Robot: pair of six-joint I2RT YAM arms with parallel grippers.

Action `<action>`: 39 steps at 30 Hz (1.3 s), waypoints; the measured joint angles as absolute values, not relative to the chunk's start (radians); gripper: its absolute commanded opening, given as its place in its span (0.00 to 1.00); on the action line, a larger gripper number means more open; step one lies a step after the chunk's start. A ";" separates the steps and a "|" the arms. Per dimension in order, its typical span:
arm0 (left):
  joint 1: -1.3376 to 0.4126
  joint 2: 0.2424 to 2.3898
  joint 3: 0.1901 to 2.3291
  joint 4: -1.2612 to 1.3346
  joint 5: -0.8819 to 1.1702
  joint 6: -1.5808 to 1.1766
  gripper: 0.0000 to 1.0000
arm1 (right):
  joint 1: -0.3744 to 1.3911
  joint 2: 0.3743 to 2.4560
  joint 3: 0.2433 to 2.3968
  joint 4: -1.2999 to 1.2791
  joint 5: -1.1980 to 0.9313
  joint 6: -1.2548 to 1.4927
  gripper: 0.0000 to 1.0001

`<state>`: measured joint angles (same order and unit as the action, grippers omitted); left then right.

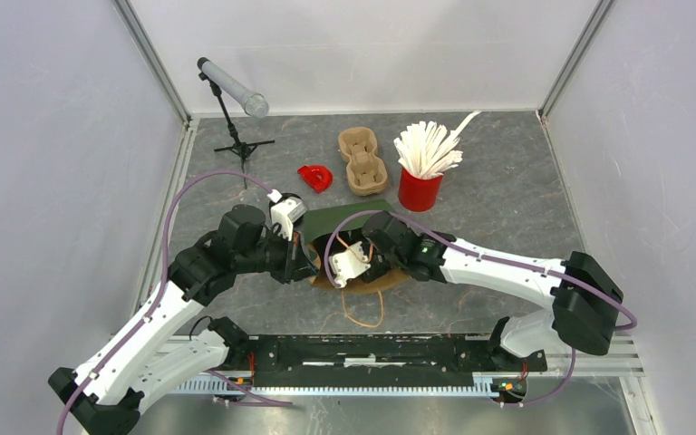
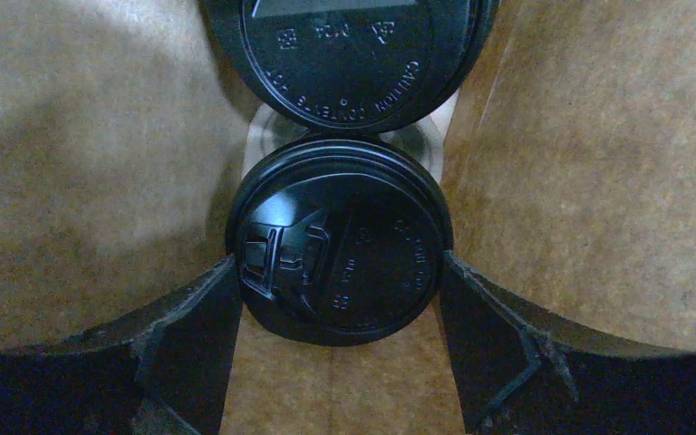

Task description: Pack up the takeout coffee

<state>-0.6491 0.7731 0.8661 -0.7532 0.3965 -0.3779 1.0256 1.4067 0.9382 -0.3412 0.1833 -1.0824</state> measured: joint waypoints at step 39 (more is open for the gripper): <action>-0.649 0.800 0.886 -0.754 0.397 -0.402 0.02 | 0.966 1.379 0.896 -0.301 0.093 -1.019 0.65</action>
<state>-0.6495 0.7998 0.8856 -0.7540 0.3965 -0.4023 0.9657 1.3788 0.8959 -0.3012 0.0933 -1.0191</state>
